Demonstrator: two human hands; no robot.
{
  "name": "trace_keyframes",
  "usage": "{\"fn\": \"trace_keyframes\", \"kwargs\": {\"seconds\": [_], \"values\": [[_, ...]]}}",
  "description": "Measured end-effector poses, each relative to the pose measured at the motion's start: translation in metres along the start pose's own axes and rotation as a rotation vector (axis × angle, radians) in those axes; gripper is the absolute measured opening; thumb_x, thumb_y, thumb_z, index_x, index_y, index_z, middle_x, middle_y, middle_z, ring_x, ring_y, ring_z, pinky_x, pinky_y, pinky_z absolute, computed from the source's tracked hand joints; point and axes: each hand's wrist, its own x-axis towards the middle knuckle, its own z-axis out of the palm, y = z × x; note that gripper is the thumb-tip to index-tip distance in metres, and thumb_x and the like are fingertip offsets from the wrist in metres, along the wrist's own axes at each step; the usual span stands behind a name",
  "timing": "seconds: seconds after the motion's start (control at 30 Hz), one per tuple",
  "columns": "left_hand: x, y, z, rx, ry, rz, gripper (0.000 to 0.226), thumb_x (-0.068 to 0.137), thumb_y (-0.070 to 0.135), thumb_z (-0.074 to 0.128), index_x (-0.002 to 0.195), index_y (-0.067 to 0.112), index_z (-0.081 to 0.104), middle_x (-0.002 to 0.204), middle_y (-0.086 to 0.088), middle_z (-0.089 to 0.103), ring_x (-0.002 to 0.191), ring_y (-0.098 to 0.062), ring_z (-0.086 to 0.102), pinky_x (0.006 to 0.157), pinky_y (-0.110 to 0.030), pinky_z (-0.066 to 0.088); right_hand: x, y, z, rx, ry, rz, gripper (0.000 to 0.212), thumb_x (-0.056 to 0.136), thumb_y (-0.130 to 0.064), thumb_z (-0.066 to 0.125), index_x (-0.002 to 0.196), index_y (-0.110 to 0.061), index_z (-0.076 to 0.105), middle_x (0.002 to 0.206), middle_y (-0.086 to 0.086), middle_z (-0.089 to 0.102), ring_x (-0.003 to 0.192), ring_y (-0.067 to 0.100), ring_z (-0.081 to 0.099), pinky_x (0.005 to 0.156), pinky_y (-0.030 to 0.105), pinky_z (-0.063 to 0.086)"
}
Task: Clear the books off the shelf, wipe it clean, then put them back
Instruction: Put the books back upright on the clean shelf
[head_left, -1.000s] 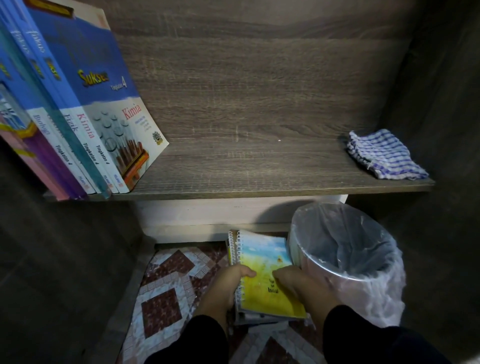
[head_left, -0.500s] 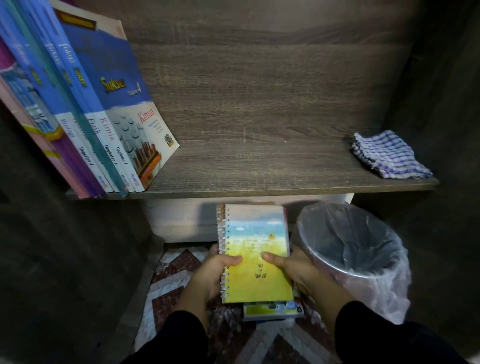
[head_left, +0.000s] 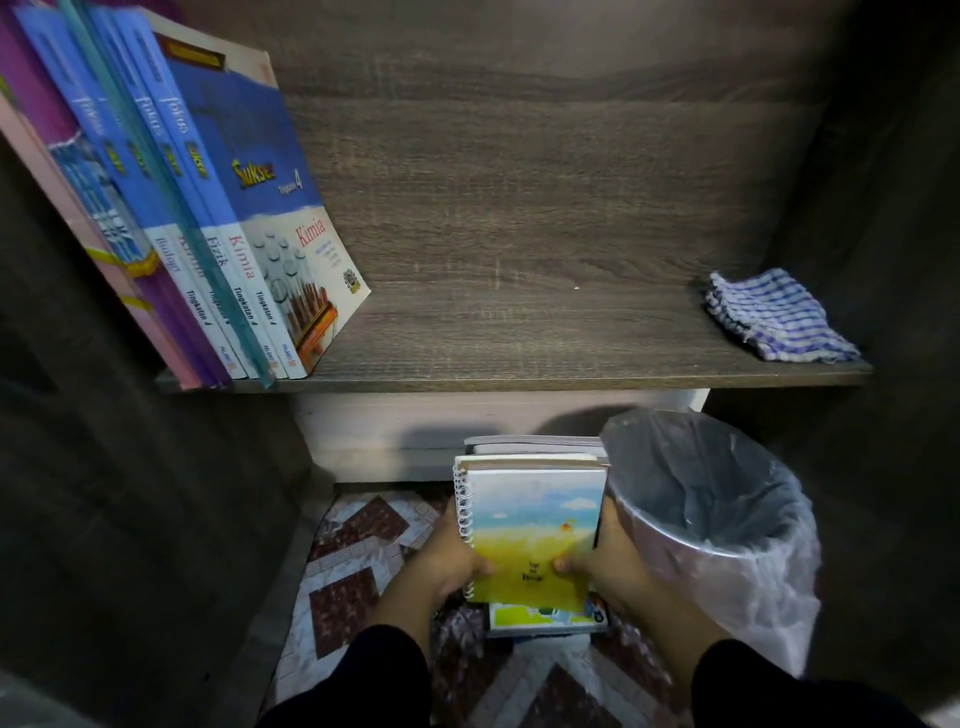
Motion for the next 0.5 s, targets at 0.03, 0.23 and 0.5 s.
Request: {"fn": "trace_keyframes", "kwargs": {"seconds": [0.03, 0.23, 0.5], "values": [[0.002, -0.002, 0.001, -0.003, 0.030, -0.004, 0.088, 0.064, -0.016, 0.069, 0.139, 0.015, 0.036, 0.124, -0.009, 0.059, 0.112, -0.027, 0.058, 0.092, -0.040, 0.052, 0.006, 0.004, 0.000, -0.043, 0.001, -0.007, 0.107, 0.030, -0.011, 0.080, 0.125, -0.035, 0.038, 0.121, 0.006, 0.059, 0.112, 0.031, 0.058, 0.092, 0.053, 0.051], [-0.012, 0.008, -0.002, 0.038, 0.090, 0.007, 0.078, 0.074, -0.013, 0.066, 0.140, 0.015, 0.036, 0.121, -0.002, 0.058, 0.111, -0.021, 0.056, 0.097, -0.033, 0.047, -0.007, -0.008, 0.000, -0.038, 0.001, -0.071, 0.109, 0.031, -0.010, 0.078, 0.130, -0.035, 0.039, 0.124, 0.003, 0.058, 0.115, 0.028, 0.056, 0.095, 0.050, 0.050], [-0.066, 0.074, -0.027, 0.218, 0.070, -0.005, 0.087, 0.077, -0.001, 0.071, 0.145, 0.025, 0.023, 0.133, -0.007, 0.055, 0.118, -0.026, 0.055, 0.099, -0.040, 0.048, -0.071, -0.099, -0.021, -0.162, -0.067, -0.067, 0.083, 0.067, 0.016, 0.072, 0.129, -0.022, 0.032, 0.114, 0.003, 0.056, 0.110, 0.022, 0.052, 0.096, 0.040, 0.047]]}}
